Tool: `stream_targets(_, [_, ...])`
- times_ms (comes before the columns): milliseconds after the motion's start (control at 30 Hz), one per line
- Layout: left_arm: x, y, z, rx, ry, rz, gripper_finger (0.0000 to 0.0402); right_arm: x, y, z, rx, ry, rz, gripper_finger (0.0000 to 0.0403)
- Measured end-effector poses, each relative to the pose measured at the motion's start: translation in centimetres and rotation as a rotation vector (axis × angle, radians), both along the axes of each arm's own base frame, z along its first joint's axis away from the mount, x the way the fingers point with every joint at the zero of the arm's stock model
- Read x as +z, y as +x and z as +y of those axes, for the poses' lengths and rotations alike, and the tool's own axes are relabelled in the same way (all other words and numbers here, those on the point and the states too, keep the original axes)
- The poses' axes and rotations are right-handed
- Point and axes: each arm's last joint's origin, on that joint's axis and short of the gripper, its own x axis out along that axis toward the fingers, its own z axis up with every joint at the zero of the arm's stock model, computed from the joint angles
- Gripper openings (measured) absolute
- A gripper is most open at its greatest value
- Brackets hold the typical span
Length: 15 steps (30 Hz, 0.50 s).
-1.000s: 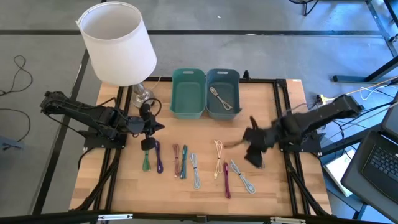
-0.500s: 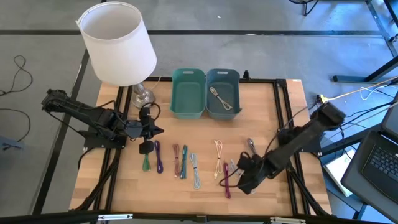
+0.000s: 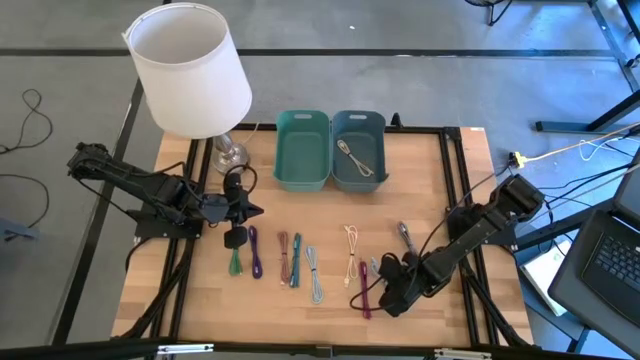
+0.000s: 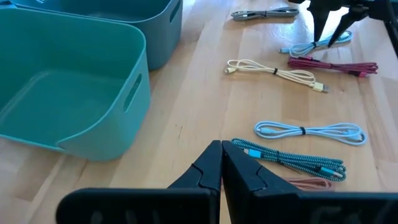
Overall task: Pick and place USB-C Cables
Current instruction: Put the blue charger cable into the blue bin
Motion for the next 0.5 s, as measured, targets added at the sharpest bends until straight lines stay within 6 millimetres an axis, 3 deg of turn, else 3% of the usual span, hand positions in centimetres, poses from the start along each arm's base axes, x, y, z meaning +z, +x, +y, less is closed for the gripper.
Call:
stream_targets(100, [0.0, 0.0, 0.0, 0.003, -0.004, -0.001, 0.0004, -0.07, -0.12, -0.18, -0.002, -0.023, 0.006, 0.0044])
stream_targets(167, [0.0, 0.0, 0.0, 0.003, -0.004, -0.001, 0.0004, -0.08, -0.13, -0.23, -0.006, -0.034, 0.003, 0.0016])
stream_targets(500, [0.0, 0.0, 0.0, 0.004, -0.003, -0.001, 0.0004, 0.37, 0.14, -0.35, -0.002, -0.129, -0.011, 0.0003])
